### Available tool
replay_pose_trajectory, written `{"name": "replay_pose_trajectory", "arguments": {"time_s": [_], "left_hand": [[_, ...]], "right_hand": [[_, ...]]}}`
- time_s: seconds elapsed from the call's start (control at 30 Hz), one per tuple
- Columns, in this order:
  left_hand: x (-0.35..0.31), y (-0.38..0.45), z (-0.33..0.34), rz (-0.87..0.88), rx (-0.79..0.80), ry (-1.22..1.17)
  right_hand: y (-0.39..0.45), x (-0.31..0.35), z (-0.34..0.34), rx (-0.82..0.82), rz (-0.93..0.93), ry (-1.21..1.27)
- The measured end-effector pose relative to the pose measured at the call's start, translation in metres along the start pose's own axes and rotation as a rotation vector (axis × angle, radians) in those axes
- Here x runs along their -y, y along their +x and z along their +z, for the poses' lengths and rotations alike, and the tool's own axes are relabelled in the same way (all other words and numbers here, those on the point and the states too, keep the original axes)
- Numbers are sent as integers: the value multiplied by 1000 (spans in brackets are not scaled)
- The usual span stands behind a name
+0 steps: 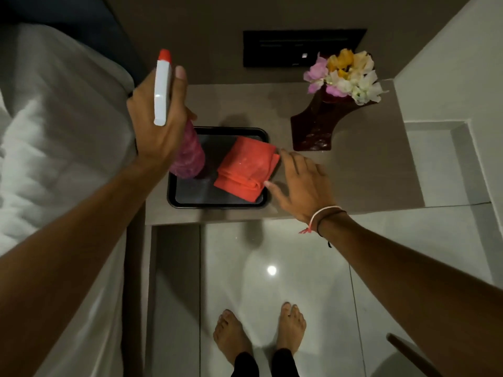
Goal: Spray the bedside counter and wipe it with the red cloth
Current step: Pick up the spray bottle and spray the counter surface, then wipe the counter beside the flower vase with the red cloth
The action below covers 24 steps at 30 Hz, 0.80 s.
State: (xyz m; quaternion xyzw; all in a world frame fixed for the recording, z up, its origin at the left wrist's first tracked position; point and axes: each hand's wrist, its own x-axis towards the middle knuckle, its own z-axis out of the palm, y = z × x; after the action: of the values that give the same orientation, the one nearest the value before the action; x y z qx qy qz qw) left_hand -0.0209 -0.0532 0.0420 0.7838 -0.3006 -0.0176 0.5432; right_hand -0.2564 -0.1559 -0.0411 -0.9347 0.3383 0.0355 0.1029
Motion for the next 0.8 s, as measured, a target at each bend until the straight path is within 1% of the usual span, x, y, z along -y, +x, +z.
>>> {"name": "replay_pose_trajectory", "arguments": {"time_s": [0.07, 0.13, 0.27, 0.33, 0.47, 0.57, 0.63, 0.7, 0.73, 0.77, 0.8], "left_hand": [[11, 3, 2, -28, -6, -50], [23, 2, 4, -31, -15, -70], [38, -13, 11, 10, -62, -50], [41, -20, 13, 22, -72, -59], [40, -15, 16, 64, -5, -78], [40, -15, 16, 31, 49, -32], [43, -19, 14, -9, 75, 52], [51, -25, 8, -17, 94, 190], [57, -29, 3, -20, 120, 249], [61, -36, -4, -37, 155, 305], [66, -46, -11, -66, 187, 357]], "right_hand": [[18, 9, -1, -12, -8, -37], [37, 18, 0, 29, -28, -53], [69, 30, 3, 208, -66, -32], [79, 34, 7, 251, -33, -45], [89, 37, 13, 236, 66, -24], [97, 37, 15, 291, 138, -50], [100, 37, 16, 342, 178, -43], [99, 36, 16, 345, 215, 32], [97, 35, 16, 329, 236, 111], [91, 32, 15, 304, 261, 238], [84, 30, 16, 272, 286, 419]]}}
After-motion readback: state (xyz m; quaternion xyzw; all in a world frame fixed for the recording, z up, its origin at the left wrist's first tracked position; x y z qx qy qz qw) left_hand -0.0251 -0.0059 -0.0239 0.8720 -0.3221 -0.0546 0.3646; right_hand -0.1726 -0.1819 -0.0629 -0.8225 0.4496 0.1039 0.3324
